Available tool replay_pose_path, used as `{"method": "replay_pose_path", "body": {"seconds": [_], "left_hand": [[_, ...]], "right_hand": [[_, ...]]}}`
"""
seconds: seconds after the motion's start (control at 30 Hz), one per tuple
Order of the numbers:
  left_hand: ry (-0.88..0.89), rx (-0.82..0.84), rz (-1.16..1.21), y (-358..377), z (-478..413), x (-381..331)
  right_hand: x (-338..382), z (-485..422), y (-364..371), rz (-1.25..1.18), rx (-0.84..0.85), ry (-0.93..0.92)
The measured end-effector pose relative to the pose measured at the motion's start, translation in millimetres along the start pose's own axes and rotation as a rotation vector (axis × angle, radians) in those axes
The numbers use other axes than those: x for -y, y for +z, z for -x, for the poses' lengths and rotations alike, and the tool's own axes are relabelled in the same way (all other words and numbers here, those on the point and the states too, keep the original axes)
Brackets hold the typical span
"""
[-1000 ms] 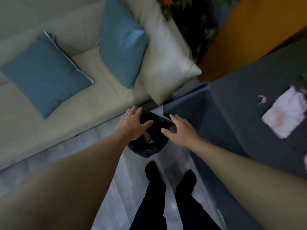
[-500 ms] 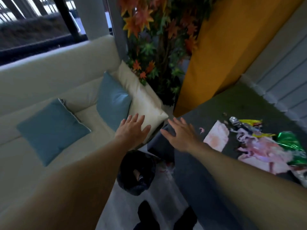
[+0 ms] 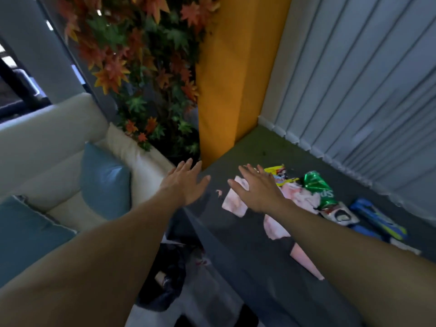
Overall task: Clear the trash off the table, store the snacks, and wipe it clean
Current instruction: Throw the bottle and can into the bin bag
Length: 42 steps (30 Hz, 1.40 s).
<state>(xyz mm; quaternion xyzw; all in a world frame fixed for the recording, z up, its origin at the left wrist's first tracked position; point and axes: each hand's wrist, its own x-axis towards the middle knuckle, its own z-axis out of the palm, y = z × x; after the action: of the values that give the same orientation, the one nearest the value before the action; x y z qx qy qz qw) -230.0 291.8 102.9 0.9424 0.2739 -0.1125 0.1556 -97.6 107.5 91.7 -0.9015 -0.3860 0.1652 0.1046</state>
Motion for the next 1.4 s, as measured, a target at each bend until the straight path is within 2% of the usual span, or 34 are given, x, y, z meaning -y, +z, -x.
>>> {"method": "replay_pose_path", "body": {"seconds": [0.47,0.63,0.77,0.97,1.1,1.17,1.4], "left_hand": [[0.305,0.114,-0.077,37.9,-38.4,-166.7],[0.403,0.143,-0.081,70.0,-44.4,-213.2],[0.425,0.174,-0.119,93.0,-44.5,-240.3],[0.506,0.199,-0.228,119.9,-48.7,-262.0],[0.506,0.214,-0.238,127.5,-55.0,-271.0],[0.518,0.203,-0.25,129.6,-59.0,-276.4],[0.552,0.183,-0.302,141.4,-90.7,-291.7]], "right_hand": [[-167.0,75.1,-26.5,-0.023,-0.172,0.325],[-212.3,110.5,-19.5,-0.086,-0.163,0.446],[-236.4,131.6,-8.4,-0.178,-0.137,0.472],[-250.6,154.5,12.2,-0.269,-0.056,0.464],[-248.5,159.6,28.4,-0.398,0.146,0.409],[-247.5,159.5,41.0,-0.386,0.233,0.346],[-246.9,151.7,66.7,-0.448,0.349,0.272]]}}
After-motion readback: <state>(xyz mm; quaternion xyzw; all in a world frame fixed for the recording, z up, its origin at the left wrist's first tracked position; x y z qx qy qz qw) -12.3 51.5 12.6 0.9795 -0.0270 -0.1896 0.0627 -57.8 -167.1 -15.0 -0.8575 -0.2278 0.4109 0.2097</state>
